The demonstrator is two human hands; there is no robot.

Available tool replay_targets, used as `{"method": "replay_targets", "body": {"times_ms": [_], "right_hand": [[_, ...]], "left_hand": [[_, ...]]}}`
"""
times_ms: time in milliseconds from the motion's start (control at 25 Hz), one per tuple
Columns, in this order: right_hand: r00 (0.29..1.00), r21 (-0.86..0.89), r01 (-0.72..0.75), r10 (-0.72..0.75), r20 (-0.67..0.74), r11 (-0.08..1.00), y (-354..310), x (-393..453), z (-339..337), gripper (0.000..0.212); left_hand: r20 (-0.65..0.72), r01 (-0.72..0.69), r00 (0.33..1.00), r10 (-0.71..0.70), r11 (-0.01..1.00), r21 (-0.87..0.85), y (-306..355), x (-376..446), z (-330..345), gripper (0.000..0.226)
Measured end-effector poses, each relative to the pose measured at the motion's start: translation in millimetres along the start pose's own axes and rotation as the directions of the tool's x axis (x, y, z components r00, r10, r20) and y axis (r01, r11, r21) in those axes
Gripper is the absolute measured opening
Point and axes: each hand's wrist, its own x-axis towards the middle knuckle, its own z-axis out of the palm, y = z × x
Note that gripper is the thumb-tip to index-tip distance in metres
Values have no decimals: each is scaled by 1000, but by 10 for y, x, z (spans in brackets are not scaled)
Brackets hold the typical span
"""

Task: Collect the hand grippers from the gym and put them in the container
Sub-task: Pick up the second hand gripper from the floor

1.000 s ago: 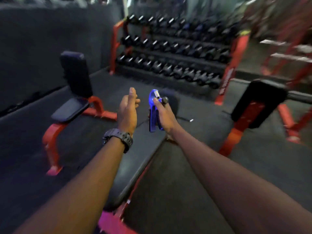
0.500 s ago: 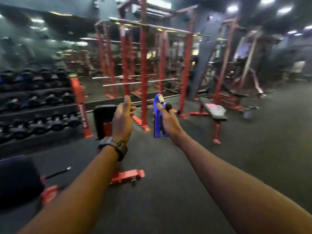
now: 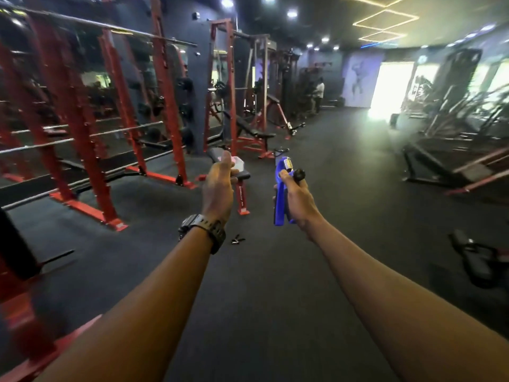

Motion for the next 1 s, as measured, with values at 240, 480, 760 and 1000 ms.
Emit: {"method": "replay_targets", "body": {"times_ms": [240,480,760,1000], "right_hand": [[1000,25,4,-3,-30,1000,134,719,-445,28],[1000,-12,-2,2,-31,1000,551,1955,-513,21],[999,-19,-27,26,-25,999,767,3806,-381,25],[998,-22,-2,3,64,1000,1245,5359,-298,23]], "left_hand": [[55,2,998,-3,1000,6,-264,607,763,74],[57,28,998,-26,999,-29,-873,1716,1284,72],[94,82,993,-76,995,-64,-1382,3390,1888,69],[50,56,997,-54,998,-27,-1976,4743,2341,76]]}}
